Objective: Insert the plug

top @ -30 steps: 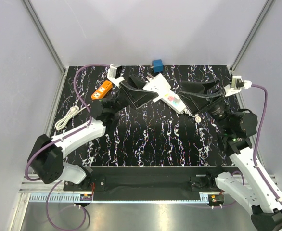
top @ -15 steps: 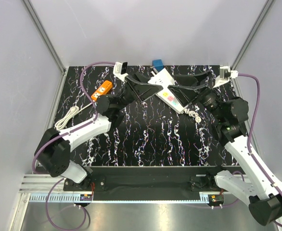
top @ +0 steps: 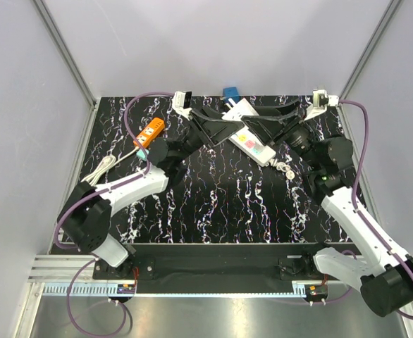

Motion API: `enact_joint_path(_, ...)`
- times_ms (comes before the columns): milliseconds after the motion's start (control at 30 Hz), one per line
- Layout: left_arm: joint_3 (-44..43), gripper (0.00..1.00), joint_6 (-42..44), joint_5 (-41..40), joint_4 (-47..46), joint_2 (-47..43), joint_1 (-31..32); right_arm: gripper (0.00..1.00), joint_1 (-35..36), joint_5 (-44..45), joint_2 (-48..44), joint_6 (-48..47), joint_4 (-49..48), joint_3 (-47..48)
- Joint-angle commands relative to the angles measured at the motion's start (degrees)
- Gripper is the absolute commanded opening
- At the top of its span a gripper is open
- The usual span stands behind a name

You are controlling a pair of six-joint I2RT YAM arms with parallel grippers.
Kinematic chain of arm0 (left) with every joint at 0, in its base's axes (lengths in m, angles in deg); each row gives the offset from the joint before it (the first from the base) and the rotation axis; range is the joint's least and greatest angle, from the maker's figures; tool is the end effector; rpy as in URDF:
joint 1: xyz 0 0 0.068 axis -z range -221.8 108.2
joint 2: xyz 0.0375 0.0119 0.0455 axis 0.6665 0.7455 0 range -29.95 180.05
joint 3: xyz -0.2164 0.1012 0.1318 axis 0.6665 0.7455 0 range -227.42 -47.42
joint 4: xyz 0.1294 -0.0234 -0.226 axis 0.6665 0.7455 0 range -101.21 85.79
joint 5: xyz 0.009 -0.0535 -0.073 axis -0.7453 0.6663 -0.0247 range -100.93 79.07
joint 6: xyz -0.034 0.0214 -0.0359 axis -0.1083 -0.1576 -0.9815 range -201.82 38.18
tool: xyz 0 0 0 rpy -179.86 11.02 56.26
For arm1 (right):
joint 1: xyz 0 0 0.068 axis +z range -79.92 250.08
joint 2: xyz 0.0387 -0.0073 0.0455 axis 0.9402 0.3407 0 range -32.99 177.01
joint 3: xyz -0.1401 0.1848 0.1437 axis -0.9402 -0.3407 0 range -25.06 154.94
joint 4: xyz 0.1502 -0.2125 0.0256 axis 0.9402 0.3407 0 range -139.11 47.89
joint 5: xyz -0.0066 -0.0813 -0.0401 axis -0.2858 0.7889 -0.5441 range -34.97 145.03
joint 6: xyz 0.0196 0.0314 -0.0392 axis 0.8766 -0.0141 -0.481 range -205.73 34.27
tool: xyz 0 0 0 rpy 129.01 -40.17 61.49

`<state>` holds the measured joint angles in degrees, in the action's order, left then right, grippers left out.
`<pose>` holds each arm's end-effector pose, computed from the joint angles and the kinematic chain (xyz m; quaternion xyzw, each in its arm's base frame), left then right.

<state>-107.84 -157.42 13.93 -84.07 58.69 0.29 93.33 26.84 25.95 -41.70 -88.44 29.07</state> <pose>0.2376 -0.2347 0.3891 0.0817 0.4179 -0.8140 0.3951 0.1954 0.1022 0.4385 -0.1305 0.4829 0.5699 0.6519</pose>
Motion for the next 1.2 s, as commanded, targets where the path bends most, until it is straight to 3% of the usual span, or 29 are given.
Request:
enact_joint_path(0, -3.7, 0.00, 1.9, -1.4, -22.6, 0.7, 1.0, 0.60, 0.2, -1.1, 0.8, 2.2, -4.3, 2.3)
enact_joint_path(33, -3.8, 0.00, 1.9, -1.3, -22.6, 0.9, 1.0, 0.54, 0.2, -1.1, 0.5, 2.1, -4.2, 2.3)
enact_joint_path(100, -4.0, 0.05, 1.9, -0.9, -22.5, 1.2, 1.1, 0.30, 0.3, -1.2, 0.0, 1.7, -4.2, 1.5)
enact_joint_path(133, -4.0, 0.11, 1.5, -1.0, -22.5, 1.4, 1.0, 0.18, 0.2, -1.6, -0.5, 1.5, -4.2, 1.4)
enact_joint_path(167, -3.9, 0.29, 1.4, -0.6, -22.2, 1.4, 1.0, 0.00, 0.2, -1.9, -0.8, 1.3, -4.1, 1.3)
enact_joint_path(233, -4.0, 0.53, 1.0, 0.1, -21.3, 1.4, 1.0, 0.00, 0.2, -1.4, -2.0, 1.3, -3.5, 0.4)
enact_joint_path(300, -3.8, 0.70, 1.1, 2.0, -20.2, 1.3, 0.9, 0.00, 0.1, -1.1, -3.1, 0.3, -1.7, -0.2)
enact_joint_path(533, -1.5, 0.81, -0.4, 5.7, -22.0, 1.1, -0.2, 0.00, 0.2, -2.5, -6.8, -3.2, 7.5, 1.6)
enact_joint_path(833, 0.3, 0.78, -1.4, 9.7, -22.1, -0.6, -1.9, 0.00, 0.1, -4.9, -8.8, -3.4, 11.7, 0.8)
enact_joint_path(933, 0.9, 0.72, -1.4, 10.7, -22.1, -0.9, -2.4, 0.00, 0.2, -5.6, -8.9, -3.7, 12.7, 0.8)
enact_joint_path(1033, 1.1, 0.49, -2.4, 11.9, -22.5, -0.8, -2.7, 0.00, 0.2, -5.9, -9.3, -3.6, 13.5, 0.9)
enact_joint_path(1067, 1.1, 0.27, -2.6, 12.3, -22.6, -0.6, -3.1, 0.00, 0.3, -5.9, -9.2, -3.6, 13.6, 0.8)
enact_joint_path(1100, 1.2, 0.15, -2.9, 12.8, -22.6, -0.7, -3.1, 0.00, 0.2, -6.1, -9.3, -3.5, 14.0, 0.9)
enact_joint_path(1167, 0.8, 0.02, -2.9, 13.9, -22.6, -0.7, -3.1, 0.03, 0.2, -6.9, -8.9, -3.3, 15.8, 1.8)
